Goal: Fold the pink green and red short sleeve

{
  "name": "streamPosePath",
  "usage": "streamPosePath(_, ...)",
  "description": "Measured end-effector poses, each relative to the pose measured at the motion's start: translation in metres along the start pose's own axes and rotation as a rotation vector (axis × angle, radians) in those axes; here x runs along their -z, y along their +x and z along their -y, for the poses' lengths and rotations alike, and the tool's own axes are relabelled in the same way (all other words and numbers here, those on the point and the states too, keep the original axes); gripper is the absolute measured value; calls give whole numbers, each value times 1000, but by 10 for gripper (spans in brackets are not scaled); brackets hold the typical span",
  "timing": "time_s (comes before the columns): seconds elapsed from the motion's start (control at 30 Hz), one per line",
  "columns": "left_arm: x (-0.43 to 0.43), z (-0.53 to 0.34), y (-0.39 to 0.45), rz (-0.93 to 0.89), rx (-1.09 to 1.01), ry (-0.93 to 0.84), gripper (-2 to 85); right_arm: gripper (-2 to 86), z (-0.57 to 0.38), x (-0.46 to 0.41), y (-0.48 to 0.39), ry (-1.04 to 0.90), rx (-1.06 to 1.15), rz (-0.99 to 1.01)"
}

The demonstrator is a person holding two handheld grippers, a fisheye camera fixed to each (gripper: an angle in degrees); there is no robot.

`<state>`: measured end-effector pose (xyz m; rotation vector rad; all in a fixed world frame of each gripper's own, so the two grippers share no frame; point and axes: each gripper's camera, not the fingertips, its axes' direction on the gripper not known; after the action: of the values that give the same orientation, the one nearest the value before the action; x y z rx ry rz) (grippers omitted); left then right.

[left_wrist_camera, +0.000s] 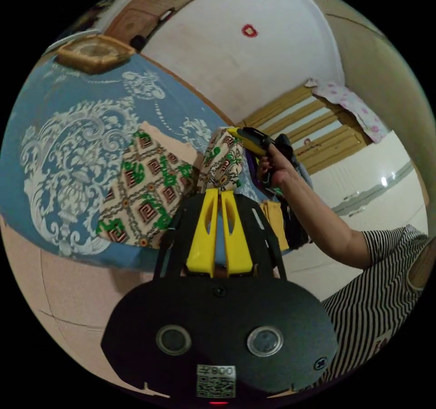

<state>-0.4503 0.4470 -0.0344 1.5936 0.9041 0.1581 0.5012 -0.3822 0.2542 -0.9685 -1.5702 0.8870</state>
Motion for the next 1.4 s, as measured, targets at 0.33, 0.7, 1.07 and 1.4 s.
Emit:
streamPosePath(0.33, 135, 5, -120, -59, 347, 70, 9, 11, 19, -183, -59, -252, 72, -197)
streamPosePath(0.7, 250, 9, -198, -127, 558, 128, 8, 17, 8, -309, -96, -367, 110, -277)
streamPosePath(1.07, 335, 10, -233, -187, 631, 155, 9, 21, -26, -338, -123, -281, 183, -90)
streamPosePath(1.4, 394, -1, -231, -173, 607, 179, 9, 9, -178, -389, -128, -496, 375, -261)
